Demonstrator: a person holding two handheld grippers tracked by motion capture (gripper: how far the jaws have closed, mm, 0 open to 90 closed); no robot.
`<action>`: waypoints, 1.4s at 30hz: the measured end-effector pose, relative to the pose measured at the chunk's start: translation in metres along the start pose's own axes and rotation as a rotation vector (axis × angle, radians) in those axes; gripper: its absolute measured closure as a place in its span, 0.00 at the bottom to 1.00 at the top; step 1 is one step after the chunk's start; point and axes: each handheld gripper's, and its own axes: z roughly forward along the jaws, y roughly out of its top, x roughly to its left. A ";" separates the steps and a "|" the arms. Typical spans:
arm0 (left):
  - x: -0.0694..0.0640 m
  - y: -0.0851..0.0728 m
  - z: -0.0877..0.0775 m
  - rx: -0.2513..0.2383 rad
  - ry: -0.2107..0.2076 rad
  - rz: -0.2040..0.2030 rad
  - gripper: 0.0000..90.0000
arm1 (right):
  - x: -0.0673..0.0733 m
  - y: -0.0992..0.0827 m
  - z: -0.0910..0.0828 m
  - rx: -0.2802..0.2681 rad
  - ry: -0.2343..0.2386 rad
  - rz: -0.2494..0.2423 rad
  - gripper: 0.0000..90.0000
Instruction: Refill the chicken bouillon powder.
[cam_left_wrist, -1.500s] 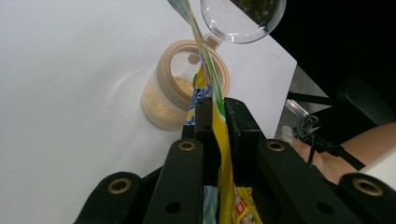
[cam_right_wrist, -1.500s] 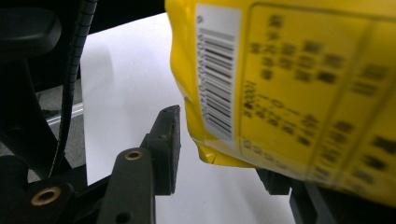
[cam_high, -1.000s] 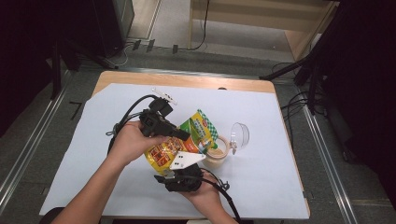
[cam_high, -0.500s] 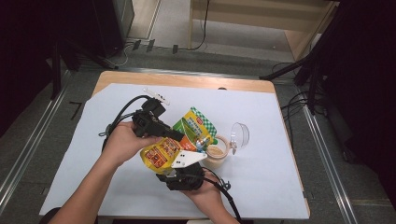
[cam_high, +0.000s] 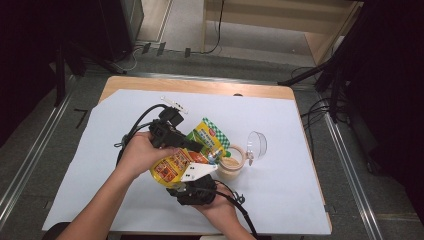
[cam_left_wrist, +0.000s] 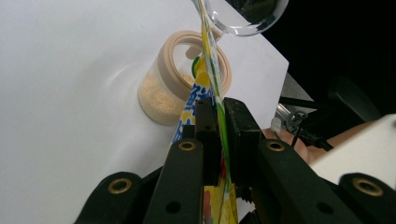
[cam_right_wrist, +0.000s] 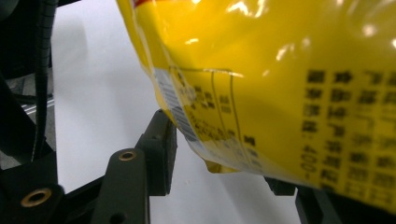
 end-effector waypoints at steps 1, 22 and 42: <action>0.000 0.000 0.000 0.001 0.003 0.001 0.96 | 0.000 0.000 0.000 0.004 0.004 0.005 0.61; 0.011 -0.011 -0.033 -0.043 -0.033 -0.001 1.00 | -0.002 0.001 -0.005 -0.026 -0.023 -0.003 0.55; 0.035 -0.024 -0.067 -0.168 -0.010 -0.033 1.00 | -0.011 0.004 -0.019 -0.081 -0.043 0.033 0.56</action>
